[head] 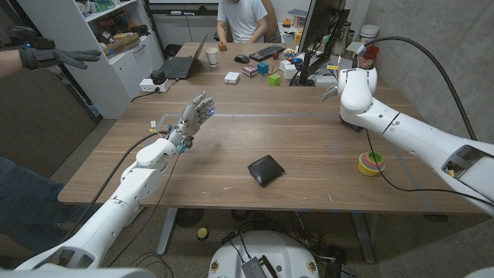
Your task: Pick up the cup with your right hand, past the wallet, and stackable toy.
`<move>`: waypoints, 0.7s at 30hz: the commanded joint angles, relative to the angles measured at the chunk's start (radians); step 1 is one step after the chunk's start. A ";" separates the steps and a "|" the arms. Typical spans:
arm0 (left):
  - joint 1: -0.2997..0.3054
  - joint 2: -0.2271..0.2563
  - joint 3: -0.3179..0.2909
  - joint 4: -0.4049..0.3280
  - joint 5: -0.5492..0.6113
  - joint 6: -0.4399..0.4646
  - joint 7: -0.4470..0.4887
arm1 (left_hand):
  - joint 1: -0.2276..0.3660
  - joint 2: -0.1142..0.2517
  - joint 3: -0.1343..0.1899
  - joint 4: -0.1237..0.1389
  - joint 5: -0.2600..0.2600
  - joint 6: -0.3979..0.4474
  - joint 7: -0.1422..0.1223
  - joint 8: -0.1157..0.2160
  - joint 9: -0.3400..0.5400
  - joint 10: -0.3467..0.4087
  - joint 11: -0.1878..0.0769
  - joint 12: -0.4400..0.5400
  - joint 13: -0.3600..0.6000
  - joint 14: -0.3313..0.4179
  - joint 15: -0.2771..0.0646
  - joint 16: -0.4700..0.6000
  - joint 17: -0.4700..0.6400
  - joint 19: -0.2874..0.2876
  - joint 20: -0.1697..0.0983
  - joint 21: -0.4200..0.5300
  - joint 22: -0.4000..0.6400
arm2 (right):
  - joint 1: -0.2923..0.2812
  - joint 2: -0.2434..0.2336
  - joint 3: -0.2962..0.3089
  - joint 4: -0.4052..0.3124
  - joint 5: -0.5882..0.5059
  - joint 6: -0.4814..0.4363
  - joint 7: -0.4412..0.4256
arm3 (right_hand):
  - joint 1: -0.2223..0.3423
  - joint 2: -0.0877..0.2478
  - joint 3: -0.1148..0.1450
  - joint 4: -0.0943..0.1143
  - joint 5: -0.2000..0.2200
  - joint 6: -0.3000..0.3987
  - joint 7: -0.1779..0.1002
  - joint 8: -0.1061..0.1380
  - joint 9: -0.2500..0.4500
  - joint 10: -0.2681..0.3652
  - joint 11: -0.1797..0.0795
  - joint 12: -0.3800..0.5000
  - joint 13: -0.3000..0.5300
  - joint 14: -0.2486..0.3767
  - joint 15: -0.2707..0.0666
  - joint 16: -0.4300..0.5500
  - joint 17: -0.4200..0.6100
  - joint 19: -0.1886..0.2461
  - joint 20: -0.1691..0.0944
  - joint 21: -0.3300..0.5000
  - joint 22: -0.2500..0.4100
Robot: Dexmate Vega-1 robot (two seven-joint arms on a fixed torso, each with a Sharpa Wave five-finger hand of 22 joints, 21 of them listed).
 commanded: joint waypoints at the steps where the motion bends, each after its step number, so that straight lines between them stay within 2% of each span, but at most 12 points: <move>1: 0.015 0.029 -0.008 -0.048 0.013 0.018 0.030 | 0.000 0.004 0.004 -0.007 -0.003 0.006 0.025 -0.001 0.004 -0.001 0.002 -0.001 0.005 -0.005 0.008 -0.004 0.002 -0.001 0.007 0.005 0.006 | 0.023 0.040 0.013 0.087 -0.002 0.036 0.008 | -0.003 -0.002 -0.008 -0.001 0.008 0.020 0.004 0.010 0.000 0.019 0.004 0.007 -0.002 0.012 0.002 0.005 0.000 0.008 0.001 -0.003 0.001; 12: -0.021 0.052 -0.003 -0.067 0.028 0.038 0.041 | -0.002 0.005 0.003 -0.009 -0.003 0.006 0.023 -0.002 0.004 -0.003 0.002 -0.002 0.005 -0.007 0.007 -0.005 0.002 -0.002 0.007 0.004 0.006 | 0.033 0.026 0.023 0.110 0.035 0.065 0.004 | -0.004 0.001 -0.014 -0.001 0.011 0.029 0.003 0.012 0.001 0.024 -0.001 0.007 -0.004 0.015 0.002 0.005 0.000 0.010 0.001 -0.004 0.001; 21: -0.014 0.060 -0.004 -0.079 0.037 0.048 0.068 | -0.003 0.006 0.003 -0.011 -0.003 0.007 0.023 -0.002 0.004 -0.002 0.001 -0.002 0.005 -0.007 0.007 -0.005 0.002 -0.004 0.009 0.004 0.006 | 0.043 -0.001 0.011 0.132 0.035 0.088 0.027 | -0.005 -0.001 -0.021 -0.002 0.013 0.026 0.001 0.009 0.001 0.021 -0.002 0.004 -0.004 0.016 0.002 0.005 0.000 0.010 0.001 -0.006 0.001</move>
